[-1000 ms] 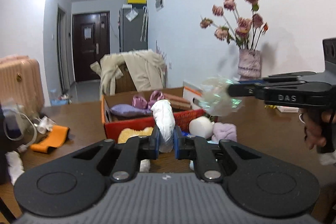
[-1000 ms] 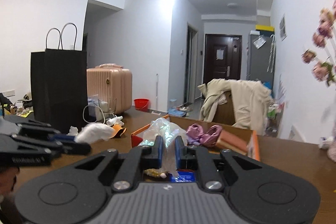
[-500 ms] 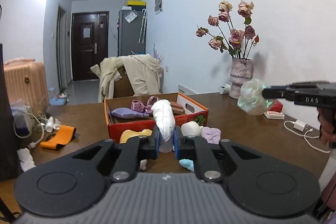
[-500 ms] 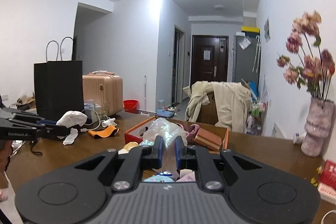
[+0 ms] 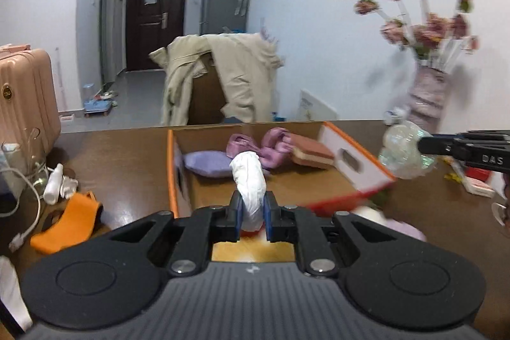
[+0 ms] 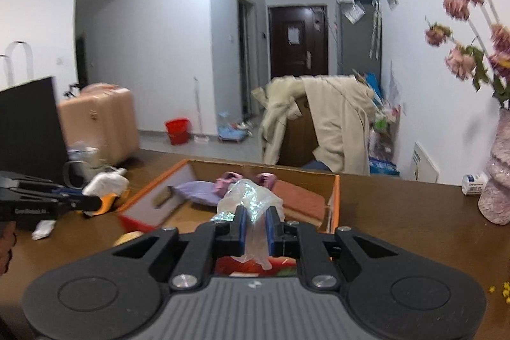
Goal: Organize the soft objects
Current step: 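Lift the white cloth and plastic bag and carry both over the box, then lower the cloth and bag into the box and open both grippers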
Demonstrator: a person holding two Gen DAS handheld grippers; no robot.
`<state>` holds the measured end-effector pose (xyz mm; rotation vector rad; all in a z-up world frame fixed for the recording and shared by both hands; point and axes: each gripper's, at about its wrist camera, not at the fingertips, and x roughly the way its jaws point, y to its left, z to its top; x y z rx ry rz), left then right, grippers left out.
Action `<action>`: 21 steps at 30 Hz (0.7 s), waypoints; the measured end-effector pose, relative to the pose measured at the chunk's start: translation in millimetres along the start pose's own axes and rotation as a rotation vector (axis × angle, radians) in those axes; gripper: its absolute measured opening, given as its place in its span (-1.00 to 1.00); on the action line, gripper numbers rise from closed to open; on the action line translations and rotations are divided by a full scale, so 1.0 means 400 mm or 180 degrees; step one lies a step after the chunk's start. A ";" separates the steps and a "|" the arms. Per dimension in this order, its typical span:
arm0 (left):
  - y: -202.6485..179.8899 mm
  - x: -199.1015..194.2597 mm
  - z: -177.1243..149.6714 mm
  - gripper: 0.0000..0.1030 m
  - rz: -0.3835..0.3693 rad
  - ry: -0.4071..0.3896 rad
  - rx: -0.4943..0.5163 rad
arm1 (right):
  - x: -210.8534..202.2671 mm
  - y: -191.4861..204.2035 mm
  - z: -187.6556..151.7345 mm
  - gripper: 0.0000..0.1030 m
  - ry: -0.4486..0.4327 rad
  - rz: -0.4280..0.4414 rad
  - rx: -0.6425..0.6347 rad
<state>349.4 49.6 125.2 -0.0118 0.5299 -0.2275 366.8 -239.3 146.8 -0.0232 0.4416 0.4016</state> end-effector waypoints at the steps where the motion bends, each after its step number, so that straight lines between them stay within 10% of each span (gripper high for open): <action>1: 0.014 0.041 0.010 -0.74 0.0051 0.0046 -0.0033 | 0.042 -0.014 0.010 -0.76 0.0058 -0.0037 0.0029; 11: 0.094 0.340 0.051 -0.70 0.0232 0.0498 -0.0012 | 0.401 0.030 0.051 -0.75 0.0613 0.0431 0.0081; 16: 0.128 0.335 0.051 -0.12 0.0212 0.0338 -0.0204 | 0.534 0.124 0.045 -0.36 0.0861 0.0880 0.0185; 21: 0.153 0.301 0.071 -0.13 0.0344 0.0212 -0.0267 | 0.567 0.158 0.050 -0.11 0.0910 0.1040 0.0178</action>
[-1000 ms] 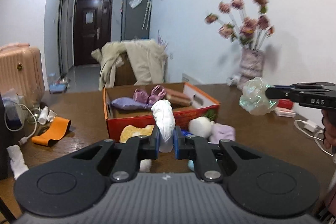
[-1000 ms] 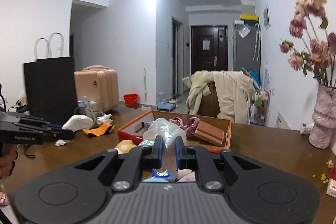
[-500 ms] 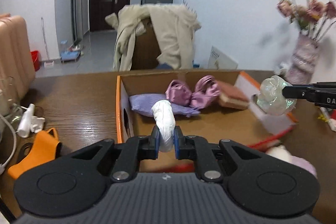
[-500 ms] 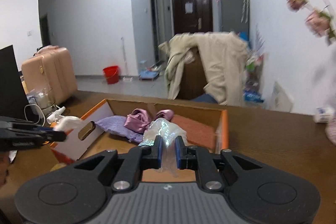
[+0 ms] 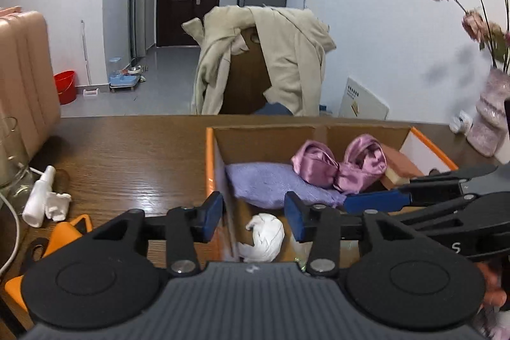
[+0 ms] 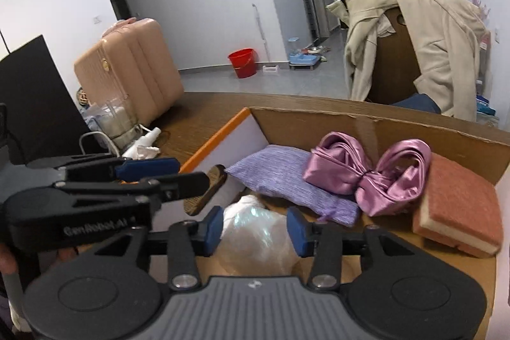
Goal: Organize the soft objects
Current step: 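Lower the cloth and bag into the box and open both grippers, then move both grippers back to the pile toward the lilac fuzzy towel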
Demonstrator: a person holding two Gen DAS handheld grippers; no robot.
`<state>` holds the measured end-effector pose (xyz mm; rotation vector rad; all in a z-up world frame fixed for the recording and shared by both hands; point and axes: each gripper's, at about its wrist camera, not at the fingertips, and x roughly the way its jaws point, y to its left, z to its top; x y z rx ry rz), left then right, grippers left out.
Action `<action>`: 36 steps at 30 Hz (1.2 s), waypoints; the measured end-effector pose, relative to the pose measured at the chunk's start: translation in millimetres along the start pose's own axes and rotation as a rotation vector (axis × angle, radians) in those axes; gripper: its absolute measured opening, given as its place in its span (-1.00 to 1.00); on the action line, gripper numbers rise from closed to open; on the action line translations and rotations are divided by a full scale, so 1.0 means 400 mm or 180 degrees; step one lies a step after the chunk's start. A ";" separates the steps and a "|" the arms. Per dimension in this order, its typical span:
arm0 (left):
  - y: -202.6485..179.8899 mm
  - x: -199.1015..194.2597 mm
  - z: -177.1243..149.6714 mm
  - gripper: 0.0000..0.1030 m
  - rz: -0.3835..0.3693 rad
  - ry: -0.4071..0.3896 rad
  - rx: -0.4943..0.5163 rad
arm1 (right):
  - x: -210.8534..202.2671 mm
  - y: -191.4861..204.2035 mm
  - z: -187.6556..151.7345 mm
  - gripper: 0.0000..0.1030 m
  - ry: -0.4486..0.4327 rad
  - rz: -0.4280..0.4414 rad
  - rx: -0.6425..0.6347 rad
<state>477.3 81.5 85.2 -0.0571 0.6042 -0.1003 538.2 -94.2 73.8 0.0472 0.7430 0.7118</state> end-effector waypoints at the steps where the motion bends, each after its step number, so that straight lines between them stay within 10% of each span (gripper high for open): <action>1: 0.006 -0.011 0.003 -0.12 0.0011 -0.0016 -0.0031 | -0.006 0.002 0.005 -0.08 -0.0033 0.0006 0.0016; 18: -0.087 -0.375 -0.015 0.13 -0.0231 -0.0373 0.0201 | -0.485 0.052 -0.051 0.23 -0.0694 -0.0632 0.0000; 28: -0.086 -0.637 -0.140 0.45 -0.0304 -0.0732 0.0260 | -0.755 0.083 -0.264 0.42 -0.1051 -0.0808 0.0136; 36: -0.054 -0.745 -0.403 0.63 -0.0260 -0.1024 -0.0033 | -0.871 0.173 -0.557 0.60 -0.1386 -0.0977 -0.0085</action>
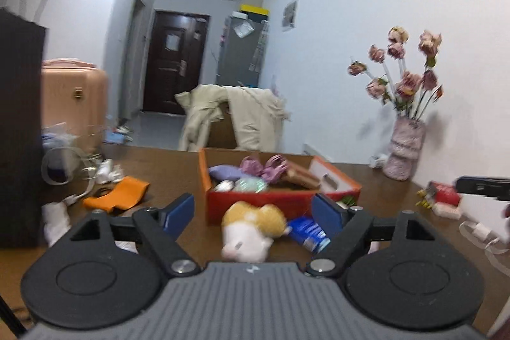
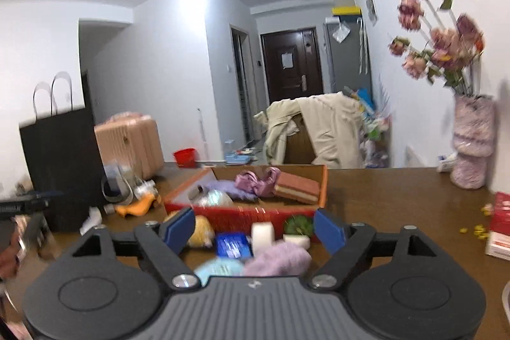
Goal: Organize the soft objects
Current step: 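Move both grippers back to the pile toward the lilac fuzzy towel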
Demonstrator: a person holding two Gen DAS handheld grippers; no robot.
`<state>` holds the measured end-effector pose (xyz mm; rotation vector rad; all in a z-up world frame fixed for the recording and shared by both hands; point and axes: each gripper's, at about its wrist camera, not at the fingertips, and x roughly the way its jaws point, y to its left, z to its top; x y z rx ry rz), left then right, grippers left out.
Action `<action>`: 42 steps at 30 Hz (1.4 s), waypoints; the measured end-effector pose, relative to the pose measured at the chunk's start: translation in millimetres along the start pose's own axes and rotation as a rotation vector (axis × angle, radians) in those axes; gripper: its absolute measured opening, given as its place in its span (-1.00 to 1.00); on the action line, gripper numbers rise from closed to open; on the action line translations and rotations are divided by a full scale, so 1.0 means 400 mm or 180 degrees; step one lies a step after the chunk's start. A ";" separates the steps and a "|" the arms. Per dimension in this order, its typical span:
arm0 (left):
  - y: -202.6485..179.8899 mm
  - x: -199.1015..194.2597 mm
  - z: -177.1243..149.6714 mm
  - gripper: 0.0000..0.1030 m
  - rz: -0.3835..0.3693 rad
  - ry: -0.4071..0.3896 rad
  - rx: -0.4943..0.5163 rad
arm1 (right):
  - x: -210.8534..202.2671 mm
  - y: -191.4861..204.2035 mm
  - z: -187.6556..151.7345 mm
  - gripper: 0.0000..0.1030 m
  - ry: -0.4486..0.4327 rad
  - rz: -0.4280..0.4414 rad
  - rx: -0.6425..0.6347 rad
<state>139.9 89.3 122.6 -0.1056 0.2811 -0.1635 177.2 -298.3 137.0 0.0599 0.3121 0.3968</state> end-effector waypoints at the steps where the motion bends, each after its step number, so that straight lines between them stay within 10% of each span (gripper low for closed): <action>1: -0.003 -0.014 -0.021 0.70 0.0075 -0.0029 0.0016 | -0.024 0.017 -0.027 0.61 -0.0033 -0.0077 -0.0113; 13: -0.023 -0.076 -0.180 1.00 0.0199 -0.0091 0.0413 | -0.140 0.060 -0.306 0.85 -0.0249 -0.0068 0.0012; 34: -0.095 0.124 -0.146 1.00 0.0006 0.0133 0.0454 | -0.010 -0.040 -0.255 0.97 -0.0102 -0.0290 0.0462; 42: -0.140 0.309 -0.080 1.00 -0.0383 0.0780 0.0196 | 0.188 -0.077 -0.148 0.87 0.0424 -0.0112 0.0308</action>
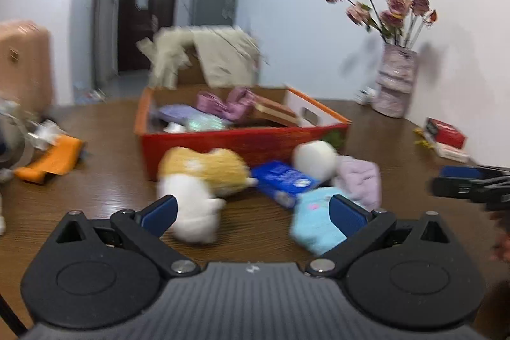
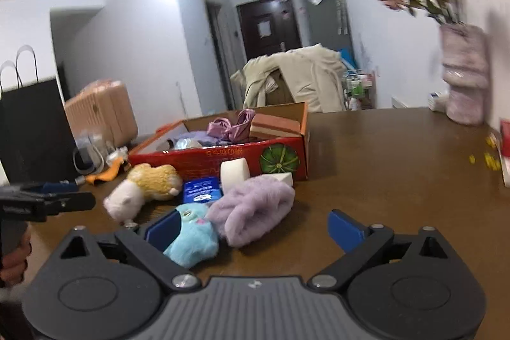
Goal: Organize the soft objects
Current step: 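Move both grippers back to the pile toward the lilac fuzzy towel, then close both grippers on the lilac fuzzy towel and lift it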
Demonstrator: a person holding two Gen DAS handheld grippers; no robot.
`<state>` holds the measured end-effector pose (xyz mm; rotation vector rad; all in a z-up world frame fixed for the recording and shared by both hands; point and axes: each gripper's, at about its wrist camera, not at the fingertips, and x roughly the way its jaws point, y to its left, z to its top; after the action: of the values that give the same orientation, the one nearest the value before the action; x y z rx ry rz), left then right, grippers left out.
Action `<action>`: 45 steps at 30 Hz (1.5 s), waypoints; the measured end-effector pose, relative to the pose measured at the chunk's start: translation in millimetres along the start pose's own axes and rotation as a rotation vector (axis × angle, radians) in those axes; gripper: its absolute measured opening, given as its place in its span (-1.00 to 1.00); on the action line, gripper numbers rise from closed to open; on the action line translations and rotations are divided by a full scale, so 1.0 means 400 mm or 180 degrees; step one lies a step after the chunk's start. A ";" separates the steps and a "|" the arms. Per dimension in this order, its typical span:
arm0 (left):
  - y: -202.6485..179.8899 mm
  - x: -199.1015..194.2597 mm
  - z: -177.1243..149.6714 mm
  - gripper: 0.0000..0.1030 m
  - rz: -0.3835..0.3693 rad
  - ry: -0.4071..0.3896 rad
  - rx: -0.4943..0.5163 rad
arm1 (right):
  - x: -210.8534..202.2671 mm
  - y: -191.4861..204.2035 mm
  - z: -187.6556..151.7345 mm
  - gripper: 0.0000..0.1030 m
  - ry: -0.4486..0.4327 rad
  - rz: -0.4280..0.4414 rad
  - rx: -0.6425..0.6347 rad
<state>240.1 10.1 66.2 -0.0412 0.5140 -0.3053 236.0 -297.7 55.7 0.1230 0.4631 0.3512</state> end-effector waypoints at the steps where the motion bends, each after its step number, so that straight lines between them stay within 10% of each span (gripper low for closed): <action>1: -0.011 0.024 0.011 1.00 -0.0084 0.0086 -0.0027 | 0.021 -0.001 0.019 0.82 0.0034 -0.0024 -0.0081; 8: -0.133 0.177 0.062 0.98 -0.0403 0.0249 0.0321 | 0.201 -0.045 0.119 0.40 0.0283 0.0053 -0.0357; 15: -0.190 0.271 0.049 0.25 -0.0813 0.0205 0.0677 | 0.362 -0.164 0.100 -0.02 0.0715 0.0547 0.0244; 18: -0.154 0.317 0.031 0.07 -0.0645 0.0394 0.0759 | 0.344 -0.163 0.082 -0.19 0.0713 0.0550 0.0319; 26: -0.109 0.307 0.070 0.19 -0.0619 0.0353 0.0501 | 0.245 -0.161 0.054 -0.41 0.0690 0.0323 0.0295; 31: -0.124 0.342 0.070 0.00 -0.1262 0.0875 0.0182 | 0.251 -0.167 0.053 -0.33 0.0676 0.0138 0.0270; 34: -0.140 0.380 0.068 -0.01 -0.1170 0.0997 0.0112 | 0.263 -0.174 0.041 -0.32 0.0690 0.0131 0.0304; 38: -0.125 0.424 0.080 0.41 -0.1287 0.1129 -0.0272 | 0.259 -0.167 0.041 -0.32 0.0662 0.0086 0.0255; 41: -0.100 0.429 0.073 0.32 -0.1333 0.1150 -0.0489 | 0.258 -0.168 0.037 -0.32 0.0647 0.0072 0.0265; 45: -0.092 0.433 0.062 -0.27 -0.1354 0.1144 -0.0619 | 0.249 -0.153 0.029 -0.32 0.0595 0.0003 0.0196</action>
<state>385.2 -77.5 9.4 -0.2908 0.8925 -0.6849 343.2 -319.5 12.6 0.1508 0.6588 0.3510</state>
